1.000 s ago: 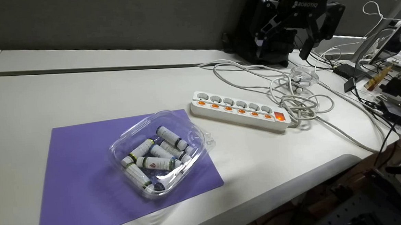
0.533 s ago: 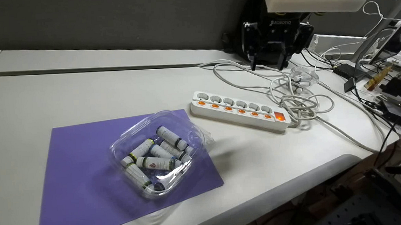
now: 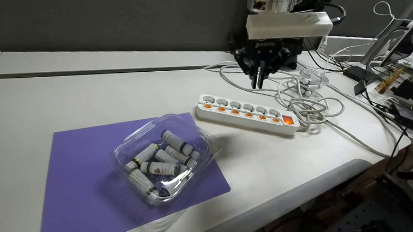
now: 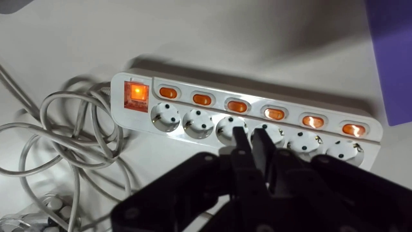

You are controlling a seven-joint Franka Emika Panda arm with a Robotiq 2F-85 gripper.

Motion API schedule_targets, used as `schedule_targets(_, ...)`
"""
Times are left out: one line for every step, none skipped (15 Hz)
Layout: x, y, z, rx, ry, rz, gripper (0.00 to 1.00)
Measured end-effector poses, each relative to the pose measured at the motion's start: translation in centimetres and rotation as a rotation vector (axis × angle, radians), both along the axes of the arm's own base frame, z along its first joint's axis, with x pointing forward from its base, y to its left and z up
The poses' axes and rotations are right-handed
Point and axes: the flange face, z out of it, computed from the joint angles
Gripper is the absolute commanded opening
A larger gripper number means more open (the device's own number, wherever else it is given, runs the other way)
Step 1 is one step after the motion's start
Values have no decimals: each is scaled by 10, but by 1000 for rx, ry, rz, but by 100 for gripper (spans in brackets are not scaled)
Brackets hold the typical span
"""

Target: Turn on the second switch from the left

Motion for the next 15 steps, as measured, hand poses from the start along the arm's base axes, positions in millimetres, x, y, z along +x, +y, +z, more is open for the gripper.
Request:
schedule_targets(1, 3, -6, 0, 10, 6, 0)
schedule_targets(3, 6, -12, 0, 20, 8, 0)
schedule_targets(4, 8, -17, -2, 27, 7, 0)
schedule_targets(4, 9, -22, -5, 34, 4, 0)
schedule_targets(5, 11, -27, -7, 40, 0, 0)
schedule_targets(6, 12, -31, -11, 45, -5, 1)
schedule_targets(5, 12, -34, -12, 51, -2, 1)
schedule_targets(5, 13, -35, -13, 54, 1, 1)
schedule_targets(5, 13, -35, -13, 54, 2, 0)
schedule_targets(5, 13, -35, -13, 54, 2, 0)
schedule_targets(5, 13, -35, -13, 55, 4, 0)
schedule_targets(4, 13, -36, -7, 58, 0, 0)
schedule_targets(3, 13, -38, 9, 60, -10, 0)
schedule_targets(2, 12, -40, 31, 63, -19, 0)
schedule_targets(1, 12, -42, 53, 68, -26, 0)
